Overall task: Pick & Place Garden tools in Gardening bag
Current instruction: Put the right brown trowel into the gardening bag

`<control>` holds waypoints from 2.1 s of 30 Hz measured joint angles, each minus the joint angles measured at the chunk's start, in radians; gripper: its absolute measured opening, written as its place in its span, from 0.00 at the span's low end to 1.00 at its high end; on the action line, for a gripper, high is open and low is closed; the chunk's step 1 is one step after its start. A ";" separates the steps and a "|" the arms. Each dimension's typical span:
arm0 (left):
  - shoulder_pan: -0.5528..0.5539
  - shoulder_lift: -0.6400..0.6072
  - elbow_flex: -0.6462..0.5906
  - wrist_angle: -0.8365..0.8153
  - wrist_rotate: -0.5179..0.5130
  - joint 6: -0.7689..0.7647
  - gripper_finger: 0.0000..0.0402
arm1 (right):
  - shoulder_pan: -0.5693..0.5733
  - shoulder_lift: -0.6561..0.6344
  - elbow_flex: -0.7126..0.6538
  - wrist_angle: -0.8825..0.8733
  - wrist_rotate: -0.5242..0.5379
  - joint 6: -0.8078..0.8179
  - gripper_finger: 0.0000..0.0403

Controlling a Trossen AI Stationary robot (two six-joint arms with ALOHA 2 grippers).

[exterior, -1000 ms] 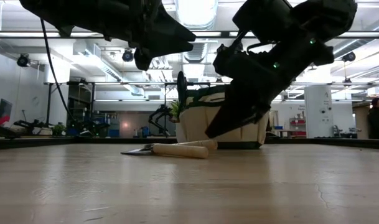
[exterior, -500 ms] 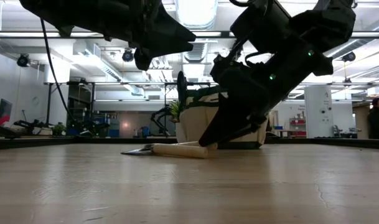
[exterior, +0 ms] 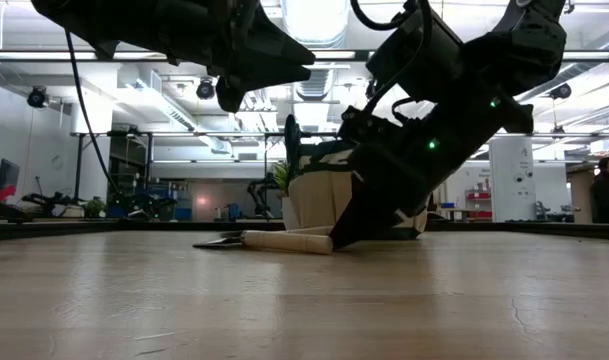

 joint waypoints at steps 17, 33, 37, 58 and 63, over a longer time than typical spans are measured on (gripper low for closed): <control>0.000 0.000 0.000 0.000 0.000 0.000 0.30 | 0.001 -0.005 -0.002 0.031 -0.021 -0.076 0.17; -0.006 0.000 0.000 0.019 -0.026 0.045 0.30 | 0.033 -0.159 -0.003 -0.115 0.024 -0.146 0.15; -0.027 0.000 0.000 0.003 0.042 0.251 0.30 | 0.053 -0.255 -0.003 -0.282 -0.017 -0.140 0.15; -0.160 -0.001 0.000 0.035 0.044 0.505 0.30 | 0.076 -0.857 -0.024 -0.701 -0.445 -0.127 0.15; -0.160 -0.001 0.000 0.072 0.040 0.527 0.30 | 0.078 -0.897 -0.029 -0.695 -0.446 -0.122 0.15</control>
